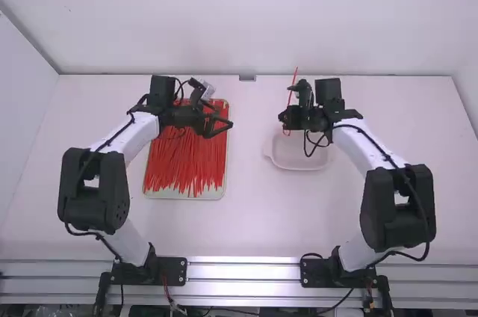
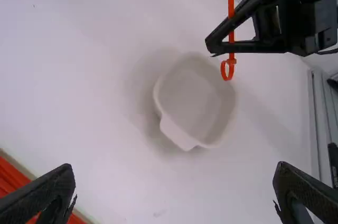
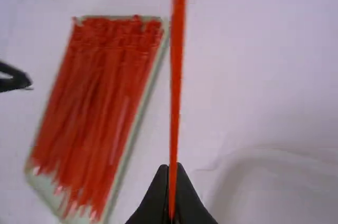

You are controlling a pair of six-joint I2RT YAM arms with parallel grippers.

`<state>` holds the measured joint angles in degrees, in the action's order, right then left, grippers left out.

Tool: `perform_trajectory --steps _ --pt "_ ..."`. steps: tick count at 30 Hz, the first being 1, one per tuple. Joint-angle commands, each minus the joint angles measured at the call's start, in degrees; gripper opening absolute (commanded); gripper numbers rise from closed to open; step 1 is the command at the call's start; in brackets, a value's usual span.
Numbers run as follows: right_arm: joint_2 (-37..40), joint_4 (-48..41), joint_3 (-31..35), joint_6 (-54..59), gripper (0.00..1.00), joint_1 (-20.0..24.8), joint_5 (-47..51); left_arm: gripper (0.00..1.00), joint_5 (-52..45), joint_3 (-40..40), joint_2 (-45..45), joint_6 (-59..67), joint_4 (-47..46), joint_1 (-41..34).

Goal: Fasten the cable tie

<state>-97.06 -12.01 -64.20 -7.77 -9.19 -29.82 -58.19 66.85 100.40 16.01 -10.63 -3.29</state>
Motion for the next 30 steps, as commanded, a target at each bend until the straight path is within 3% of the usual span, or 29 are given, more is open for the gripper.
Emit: perform_trajectory --steps 1,11,19,22,23,24,30 --pt "0.83 1.57 3.30 0.09 0.00 -0.13 8.94 0.99 -0.87 -1.53 0.11 -0.68 0.96 0.24" --pt "0.81 15.41 15.87 -2.93 0.00 3.67 8.90 0.99 -1.07 -3.17 0.09 -1.22 1.73 1.79" --pt "0.81 18.21 19.41 -4.42 0.02 2.78 10.95 0.99 -1.31 -3.17 0.09 -1.64 2.16 1.49" --pt "0.81 18.80 19.67 -4.42 0.14 1.51 13.79 0.99 -1.31 -3.17 0.09 -1.62 2.05 1.73" --pt "0.81 18.93 19.67 -4.44 0.29 0.85 14.99 0.99 -1.31 -3.17 0.09 -1.64 2.08 1.70" --pt "0.81 18.95 19.54 -4.44 0.99 0.31 15.58 0.99 -1.33 -3.17 0.09 -1.64 2.08 1.57" --pt "0.90 19.54 19.50 -5.68 0.98 -1.42 19.21 0.99 -1.09 -3.15 0.09 -1.64 2.16 1.86"
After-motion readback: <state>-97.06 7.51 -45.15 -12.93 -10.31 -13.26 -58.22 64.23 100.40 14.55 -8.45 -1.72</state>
